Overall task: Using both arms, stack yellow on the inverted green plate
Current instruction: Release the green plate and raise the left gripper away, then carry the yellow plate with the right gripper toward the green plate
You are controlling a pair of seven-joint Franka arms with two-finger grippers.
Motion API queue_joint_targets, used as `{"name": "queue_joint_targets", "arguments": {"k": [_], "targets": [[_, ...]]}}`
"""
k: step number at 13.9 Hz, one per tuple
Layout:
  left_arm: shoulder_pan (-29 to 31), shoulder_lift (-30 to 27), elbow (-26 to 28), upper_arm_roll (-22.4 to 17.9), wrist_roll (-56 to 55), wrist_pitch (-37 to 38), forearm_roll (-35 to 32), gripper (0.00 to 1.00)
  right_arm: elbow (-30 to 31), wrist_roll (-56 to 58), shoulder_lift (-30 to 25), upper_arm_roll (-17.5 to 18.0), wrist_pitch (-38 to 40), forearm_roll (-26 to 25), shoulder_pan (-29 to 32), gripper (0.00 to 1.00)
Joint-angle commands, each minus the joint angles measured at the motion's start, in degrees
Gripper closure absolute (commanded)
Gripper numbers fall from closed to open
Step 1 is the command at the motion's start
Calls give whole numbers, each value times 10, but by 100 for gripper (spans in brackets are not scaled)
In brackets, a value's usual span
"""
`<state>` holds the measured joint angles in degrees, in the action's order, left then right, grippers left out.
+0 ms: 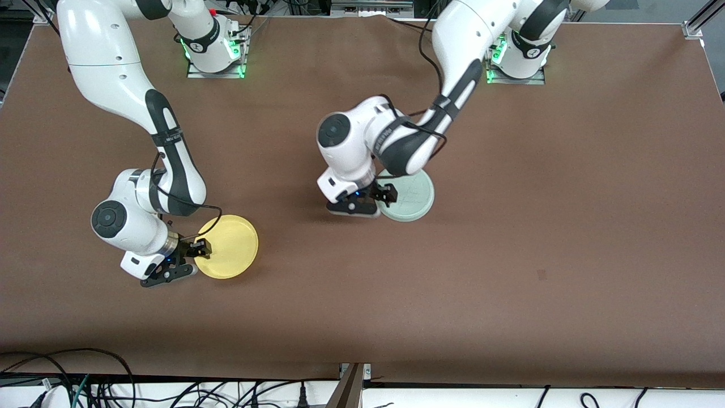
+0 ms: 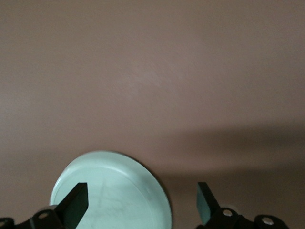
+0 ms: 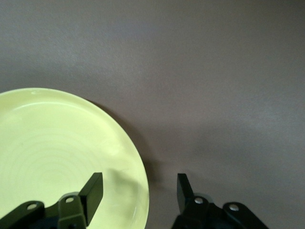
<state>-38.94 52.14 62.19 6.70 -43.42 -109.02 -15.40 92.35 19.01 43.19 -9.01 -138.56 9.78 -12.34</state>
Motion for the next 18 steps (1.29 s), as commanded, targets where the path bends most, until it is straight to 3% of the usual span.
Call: {"name": "queue_joint_targets", "arguments": {"k": [1, 3, 5, 7, 11, 14, 16, 18], "targets": [[43, -41, 6, 8, 24, 17, 20, 0, 25, 18, -2, 5, -29, 17, 5, 38], [92, -85, 17, 13, 69, 70, 56, 0, 28, 19, -3, 5, -30, 18, 4, 54], [152, -129, 19, 15, 140, 121, 105, 0, 28, 21, -5, 5, -29, 18, 4, 77], [202, -154, 21, 15, 219, 173, 107, 0, 27, 20, -8, 5, -25, 19, 4, 98], [281, -201, 18, 15, 288, 284, 115, 0, 24, 13, -30, 14, 18, 42, 2, 100], [324, -236, 21, 14, 294, 324, 117, 0, 20, -68, -57, 50, 58, 55, -3, 100], [344, -288, 69, 5, 341, 300, 117, 0, 16, -138, -71, 85, 74, 55, -5, 100], [357, -358, 151, 2, 399, 241, 114, 0, 13, -217, -84, 129, 86, 55, -5, 100]]}}
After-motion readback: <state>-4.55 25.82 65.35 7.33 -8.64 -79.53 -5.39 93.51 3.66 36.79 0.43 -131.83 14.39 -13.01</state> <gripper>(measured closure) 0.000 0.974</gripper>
